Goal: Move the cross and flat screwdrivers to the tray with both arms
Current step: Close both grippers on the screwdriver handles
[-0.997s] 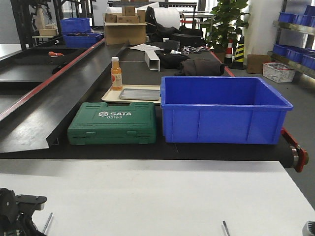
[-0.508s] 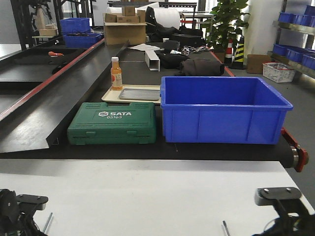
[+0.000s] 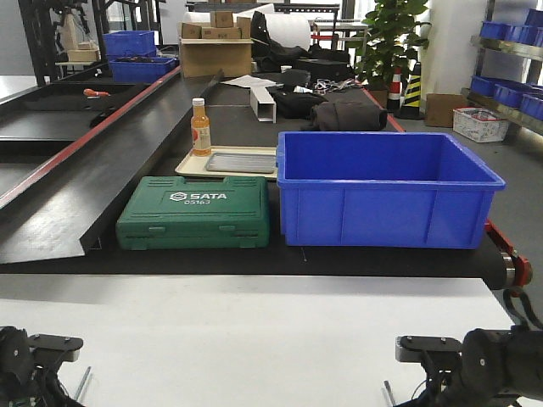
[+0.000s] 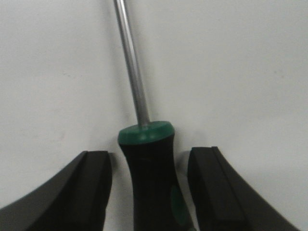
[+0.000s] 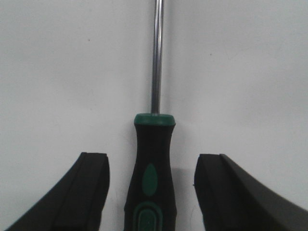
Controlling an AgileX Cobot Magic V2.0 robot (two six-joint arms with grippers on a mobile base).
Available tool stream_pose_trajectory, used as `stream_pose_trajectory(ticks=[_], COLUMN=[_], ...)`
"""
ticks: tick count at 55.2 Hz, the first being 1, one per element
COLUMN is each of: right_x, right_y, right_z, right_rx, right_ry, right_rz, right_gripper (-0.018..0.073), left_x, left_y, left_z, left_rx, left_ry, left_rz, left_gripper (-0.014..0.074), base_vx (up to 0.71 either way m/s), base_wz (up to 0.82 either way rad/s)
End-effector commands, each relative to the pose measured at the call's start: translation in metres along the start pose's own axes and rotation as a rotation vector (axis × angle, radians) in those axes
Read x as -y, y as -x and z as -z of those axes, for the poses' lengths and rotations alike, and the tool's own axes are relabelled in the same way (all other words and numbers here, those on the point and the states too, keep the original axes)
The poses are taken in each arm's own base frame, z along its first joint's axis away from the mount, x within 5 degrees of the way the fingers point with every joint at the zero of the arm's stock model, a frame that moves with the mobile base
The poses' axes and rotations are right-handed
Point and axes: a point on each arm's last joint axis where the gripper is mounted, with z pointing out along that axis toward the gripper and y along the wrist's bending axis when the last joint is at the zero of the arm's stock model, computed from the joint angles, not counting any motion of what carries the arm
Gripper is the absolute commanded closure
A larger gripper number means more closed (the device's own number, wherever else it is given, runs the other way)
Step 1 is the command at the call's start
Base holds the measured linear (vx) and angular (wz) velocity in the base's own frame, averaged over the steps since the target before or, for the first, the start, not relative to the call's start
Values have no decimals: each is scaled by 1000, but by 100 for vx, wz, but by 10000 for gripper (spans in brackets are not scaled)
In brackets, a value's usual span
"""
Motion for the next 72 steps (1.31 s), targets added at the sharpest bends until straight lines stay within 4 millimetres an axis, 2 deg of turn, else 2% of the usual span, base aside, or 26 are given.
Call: stream_pose_trajectory(ticks=[1,27,36,39,45,56,57,65,72], right_x=[-4,-1,-1,-1,-1,-1,-1,-1,-4], right_y=[17,13,12,12,12,11,11,14,21], right_z=[11,-18,-19,-19,-19,-19,-19,-15,5], right_rx=[99,30,17,15,13,9,9,37,120], right_ry=[13,1,2,1,1,2,2,3,12], right_rz=[3,-1,-8,-8,-8,-7,-7,38,49], right_gripper=[88,118,192,230,342,574,574,571,570], left_x=[1,1,1,1,1,1,1,2,3], left_y=[12,13,12,12,12,12,12,14,19], left_z=[18,18,18,18,18,18,18,22,42], left_rx=[92,94,91,90,90,90,90,108,181], left_ry=[4,5,4,4,4,4,3,-8,-3], left_rz=[0,0,0,0,0,1,2,22,18], left_gripper=[113,113,132,159,271,575,600,605,603], base_vx=[0,0,0,0,0,0,0,0,0], base_wz=[0,0,0,0,0,0,0,0,0])
